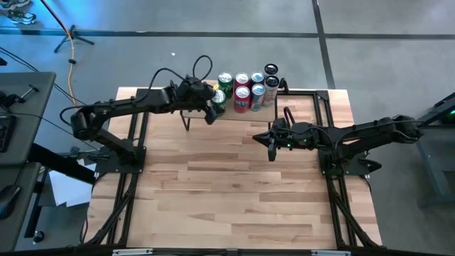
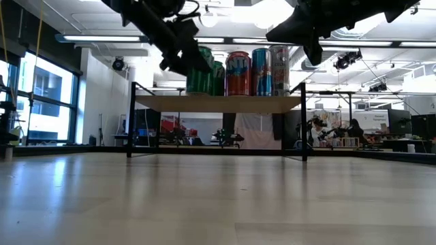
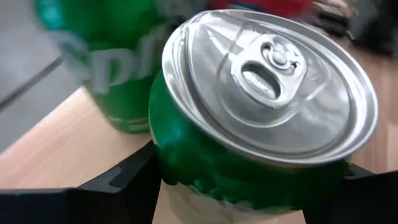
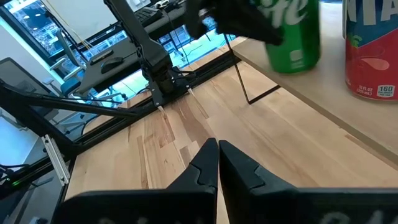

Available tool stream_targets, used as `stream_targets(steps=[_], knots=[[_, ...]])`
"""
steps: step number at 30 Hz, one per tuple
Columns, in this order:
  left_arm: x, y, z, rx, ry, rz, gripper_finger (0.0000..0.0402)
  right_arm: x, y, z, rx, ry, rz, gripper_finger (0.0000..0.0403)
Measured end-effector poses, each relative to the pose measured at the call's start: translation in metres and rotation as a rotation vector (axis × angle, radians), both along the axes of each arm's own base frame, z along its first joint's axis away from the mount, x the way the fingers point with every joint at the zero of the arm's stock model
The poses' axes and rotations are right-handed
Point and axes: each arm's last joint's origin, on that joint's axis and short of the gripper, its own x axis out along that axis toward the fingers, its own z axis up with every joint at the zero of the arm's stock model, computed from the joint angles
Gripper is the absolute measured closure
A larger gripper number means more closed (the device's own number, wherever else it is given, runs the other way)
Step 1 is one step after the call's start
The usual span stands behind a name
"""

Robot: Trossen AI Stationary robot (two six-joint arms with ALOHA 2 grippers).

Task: Place canned beverage on shelf
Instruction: Put the green soda can on the shelf aligned with the other green soda can

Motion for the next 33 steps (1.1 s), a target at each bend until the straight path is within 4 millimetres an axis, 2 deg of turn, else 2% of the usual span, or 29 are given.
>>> stream_targets(steps=[4, 9, 23, 28, 33], knots=[[0.005, 0.009, -0.008, -0.068, -0.026, 0.079, 0.0150, 0.000, 0.000, 0.000, 0.000, 0.000, 0.000, 0.0403], [0.007, 0.008, -0.010, -0.059, -0.020, 0.070, 0.0147, 0.000, 0.000, 0.000, 0.000, 0.000, 0.000, 0.0403], [-0.003, 0.004, 0.004, -0.040, -0.066, 0.066, 0.0046, 0.000, 0.000, -0.001, 0.000, 0.007, 0.000, 0.0403], [-0.003, 0.004, 0.005, -0.057, -0.077, 0.062, 0.0024, 0.000, 0.000, -0.001, 0.004, 0.007, -0.001, 0.0403], [-0.011, 0.001, 0.017, -0.037, -0.111, 0.061, 0.0017, 0.000, 0.000, -0.001, 0.004, 0.007, -0.001, 0.0403]])
